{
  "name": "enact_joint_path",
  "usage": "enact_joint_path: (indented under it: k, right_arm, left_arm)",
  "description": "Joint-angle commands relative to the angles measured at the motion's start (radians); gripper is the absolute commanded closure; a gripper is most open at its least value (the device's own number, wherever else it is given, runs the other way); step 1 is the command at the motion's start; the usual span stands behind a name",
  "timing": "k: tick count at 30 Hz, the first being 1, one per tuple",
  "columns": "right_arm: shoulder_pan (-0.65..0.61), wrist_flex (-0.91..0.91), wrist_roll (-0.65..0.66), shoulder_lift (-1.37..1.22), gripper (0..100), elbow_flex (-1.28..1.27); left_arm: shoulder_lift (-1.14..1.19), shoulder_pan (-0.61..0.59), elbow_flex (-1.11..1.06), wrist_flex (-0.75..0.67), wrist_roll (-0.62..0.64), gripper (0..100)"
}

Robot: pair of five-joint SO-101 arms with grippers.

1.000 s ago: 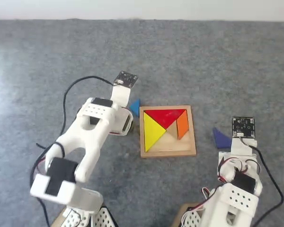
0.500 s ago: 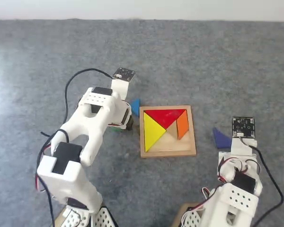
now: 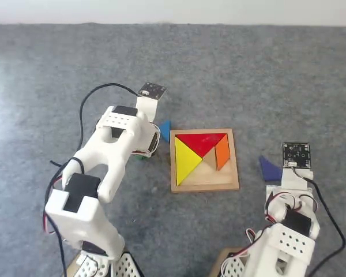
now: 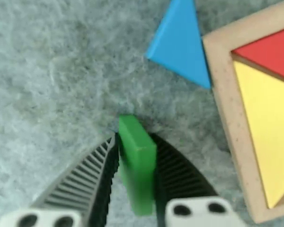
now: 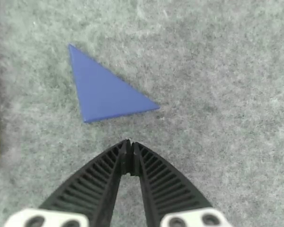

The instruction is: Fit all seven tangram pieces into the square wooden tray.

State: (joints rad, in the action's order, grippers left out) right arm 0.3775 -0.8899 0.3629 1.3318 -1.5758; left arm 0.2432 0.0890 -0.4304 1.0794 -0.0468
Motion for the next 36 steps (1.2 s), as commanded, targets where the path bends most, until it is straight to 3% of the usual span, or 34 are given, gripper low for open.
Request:
enact_joint_path:
  k: [1, 7, 13, 18, 26, 36]
  right_arm:
    - [-0.024, 0.024, 0.014, 0.013, 99.0, 0.023]
    - [-0.038, 0.022, 0.014, 0.013, 99.0, 0.021]
    - [-0.033, 0.022, 0.014, 0.013, 99.0, 0.021]
    - [0.054, 0.038, 0.006, 0.013, 99.0, 0.032]
    - [0.039, 0.039, 0.006, 0.013, 99.0, 0.029]
    - [0.042, 0.039, 0.008, 0.013, 99.0, 0.029]
  left_arm:
    - [-0.069, -0.018, 0.025, 0.006, -0.014, 99]
    - [-0.296, 0.052, -0.045, 0.026, -0.012, 99]
    - [-0.506, 0.370, -0.059, 0.095, -0.005, 99]
    - [-0.450, 0.562, -0.093, -0.023, -0.005, 99]
    - [-0.233, 0.601, -0.119, -0.187, -0.012, 99]
    - [-0.176, 0.614, -0.127, -0.187, -0.051, 99]
